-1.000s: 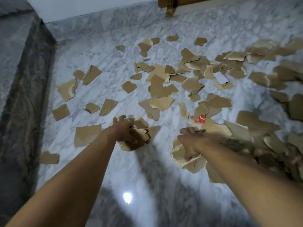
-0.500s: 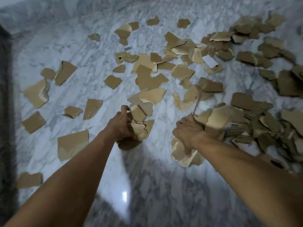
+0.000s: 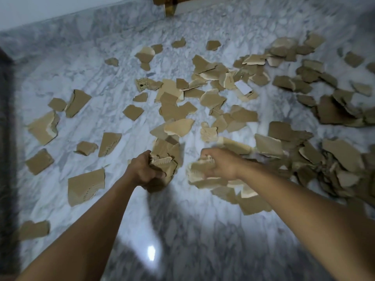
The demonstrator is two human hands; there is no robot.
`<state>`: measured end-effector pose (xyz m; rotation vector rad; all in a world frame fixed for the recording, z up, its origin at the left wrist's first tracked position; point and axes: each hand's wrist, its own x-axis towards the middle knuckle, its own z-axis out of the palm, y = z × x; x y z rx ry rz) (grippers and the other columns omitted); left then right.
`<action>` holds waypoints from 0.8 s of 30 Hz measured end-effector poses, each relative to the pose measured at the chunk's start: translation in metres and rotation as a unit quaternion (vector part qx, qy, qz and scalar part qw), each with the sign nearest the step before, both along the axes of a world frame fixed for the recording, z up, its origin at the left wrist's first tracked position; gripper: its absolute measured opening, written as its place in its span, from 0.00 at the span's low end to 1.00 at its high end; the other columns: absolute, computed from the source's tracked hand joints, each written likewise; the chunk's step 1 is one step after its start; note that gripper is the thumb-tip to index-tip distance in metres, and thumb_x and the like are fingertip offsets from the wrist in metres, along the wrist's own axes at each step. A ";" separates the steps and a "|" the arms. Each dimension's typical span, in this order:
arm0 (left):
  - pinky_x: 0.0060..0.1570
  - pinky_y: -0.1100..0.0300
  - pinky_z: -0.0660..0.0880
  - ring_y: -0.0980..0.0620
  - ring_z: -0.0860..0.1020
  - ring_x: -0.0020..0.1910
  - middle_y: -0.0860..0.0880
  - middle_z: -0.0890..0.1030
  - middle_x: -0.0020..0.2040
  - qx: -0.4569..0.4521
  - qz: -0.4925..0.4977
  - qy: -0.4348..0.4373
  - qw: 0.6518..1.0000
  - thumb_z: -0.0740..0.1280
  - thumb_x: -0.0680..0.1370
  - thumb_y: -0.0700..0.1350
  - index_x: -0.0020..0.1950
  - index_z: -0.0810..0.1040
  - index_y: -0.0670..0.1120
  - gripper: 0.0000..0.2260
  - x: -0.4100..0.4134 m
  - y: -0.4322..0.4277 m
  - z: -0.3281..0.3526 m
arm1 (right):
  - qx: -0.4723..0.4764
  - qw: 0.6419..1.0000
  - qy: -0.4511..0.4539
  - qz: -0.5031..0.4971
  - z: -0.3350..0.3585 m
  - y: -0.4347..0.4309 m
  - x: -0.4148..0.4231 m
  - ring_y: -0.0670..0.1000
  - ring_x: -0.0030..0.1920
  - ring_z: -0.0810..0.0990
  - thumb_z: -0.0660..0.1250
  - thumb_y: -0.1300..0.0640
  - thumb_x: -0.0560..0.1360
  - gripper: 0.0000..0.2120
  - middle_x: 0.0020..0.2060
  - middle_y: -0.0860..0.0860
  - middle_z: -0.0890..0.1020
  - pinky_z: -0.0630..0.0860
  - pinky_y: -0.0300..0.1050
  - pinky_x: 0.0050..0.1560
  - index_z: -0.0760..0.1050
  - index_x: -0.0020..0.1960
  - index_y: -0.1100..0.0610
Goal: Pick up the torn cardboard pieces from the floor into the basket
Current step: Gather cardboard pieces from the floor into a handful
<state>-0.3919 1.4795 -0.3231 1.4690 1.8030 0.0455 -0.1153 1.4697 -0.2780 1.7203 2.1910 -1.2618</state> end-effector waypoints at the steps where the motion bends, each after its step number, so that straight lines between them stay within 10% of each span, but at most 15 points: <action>1: 0.48 0.56 0.71 0.43 0.77 0.54 0.49 0.80 0.51 -0.004 0.006 -0.008 1.000 0.81 0.64 0.49 0.58 0.75 0.48 0.26 -0.002 0.000 0.002 | -0.007 0.997 0.049 -0.054 0.006 0.004 0.006 0.50 0.55 0.77 0.77 0.50 0.72 0.26 0.58 0.46 0.75 0.74 0.41 0.46 0.70 0.66 0.45; 7: 0.49 0.55 0.76 0.44 0.82 0.48 0.46 0.85 0.45 -0.024 0.023 -0.074 0.997 0.83 0.60 0.45 0.49 0.83 0.46 0.20 0.015 0.007 0.036 | 0.032 0.924 0.230 -0.302 0.043 0.010 0.051 0.45 0.57 0.80 0.79 0.54 0.70 0.28 0.54 0.42 0.81 0.74 0.40 0.58 0.72 0.65 0.50; 11: 0.42 0.61 0.76 0.51 0.82 0.44 0.49 0.85 0.43 -0.106 -0.088 -0.077 0.988 0.82 0.64 0.43 0.47 0.83 0.47 0.14 0.052 0.008 0.065 | 0.054 0.883 0.266 -0.382 0.054 0.005 0.088 0.45 0.49 0.80 0.78 0.55 0.71 0.28 0.55 0.46 0.82 0.75 0.32 0.42 0.72 0.68 0.51; 18: 0.52 0.57 0.77 0.49 0.81 0.50 0.52 0.82 0.47 -0.149 -0.287 -0.030 0.946 0.80 0.66 0.47 0.45 0.78 0.55 0.14 0.151 -0.028 0.047 | 0.070 0.847 0.242 -0.468 0.051 -0.040 0.164 0.51 0.52 0.84 0.77 0.57 0.73 0.16 0.51 0.50 0.85 0.80 0.47 0.56 0.80 0.59 0.55; 24: 0.60 0.47 0.75 0.41 0.72 0.61 0.45 0.69 0.66 -0.027 -0.371 0.172 0.912 0.74 0.69 0.54 0.70 0.68 0.52 0.31 0.201 -0.072 -0.021 | 0.040 0.829 0.241 -0.504 0.025 -0.074 0.209 0.53 0.53 0.83 0.76 0.60 0.73 0.17 0.49 0.48 0.83 0.80 0.55 0.57 0.75 0.58 0.51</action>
